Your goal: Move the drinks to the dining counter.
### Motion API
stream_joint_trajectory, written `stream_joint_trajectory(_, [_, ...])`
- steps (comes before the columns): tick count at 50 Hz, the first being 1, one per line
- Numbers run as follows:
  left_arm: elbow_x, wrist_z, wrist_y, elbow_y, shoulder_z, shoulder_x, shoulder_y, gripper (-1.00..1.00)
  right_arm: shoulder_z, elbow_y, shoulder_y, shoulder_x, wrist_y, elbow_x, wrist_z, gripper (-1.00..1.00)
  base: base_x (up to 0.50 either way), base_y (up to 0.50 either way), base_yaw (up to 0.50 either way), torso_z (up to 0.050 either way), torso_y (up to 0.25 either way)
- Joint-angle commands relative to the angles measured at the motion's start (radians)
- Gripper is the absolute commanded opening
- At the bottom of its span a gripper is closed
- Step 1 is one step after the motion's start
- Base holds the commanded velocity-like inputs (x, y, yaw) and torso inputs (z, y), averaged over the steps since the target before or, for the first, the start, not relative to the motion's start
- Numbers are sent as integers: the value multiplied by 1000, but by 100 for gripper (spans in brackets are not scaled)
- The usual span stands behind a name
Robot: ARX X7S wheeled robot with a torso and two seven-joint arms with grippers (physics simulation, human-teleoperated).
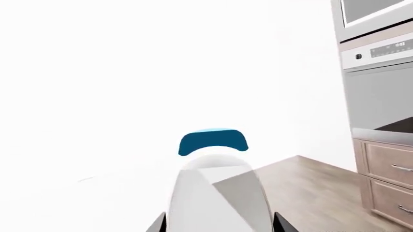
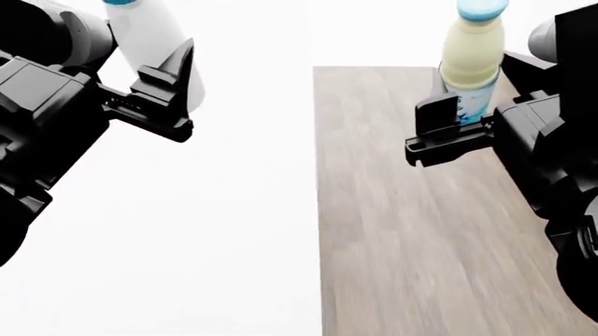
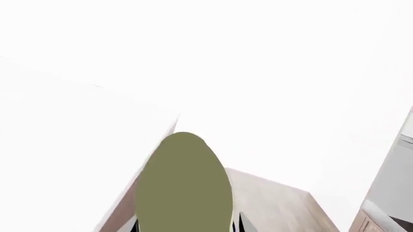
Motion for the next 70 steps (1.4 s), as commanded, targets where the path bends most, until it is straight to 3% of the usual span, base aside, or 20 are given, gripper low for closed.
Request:
stream_joint_trajectory(1, [-1, -12, 14, 5, -7, -4, 2, -100, 7, -7, -4, 13, 3, -20, 6, -100, -183, -503, 0, 0, 0])
stream_joint_trajectory(13, [5, -9, 25, 4, 2, -8, 7, -100, 14, -10, -16, 17, -15, -20, 0, -100, -119, -231, 0, 0, 0])
stream_joint_trajectory(32, [5, -6, 43, 5, 2, -20, 19, -100, -57, -6, 30, 6, 39, -33, 32, -100, -502, 100, 0, 1, 3])
stream_joint_trajectory(44, [12, -5, 54, 7, 9, -24, 32, -100, -30, -10, -10, 21, 2, -44, 4, -100, -484, -218, 0, 0, 2])
stream_joint_trajectory(70, [7, -5, 68, 4, 13, -40, 50, -100, -63, 27, -13, -6, -8, -44, -7, -100, -105, -15, 0, 1, 2])
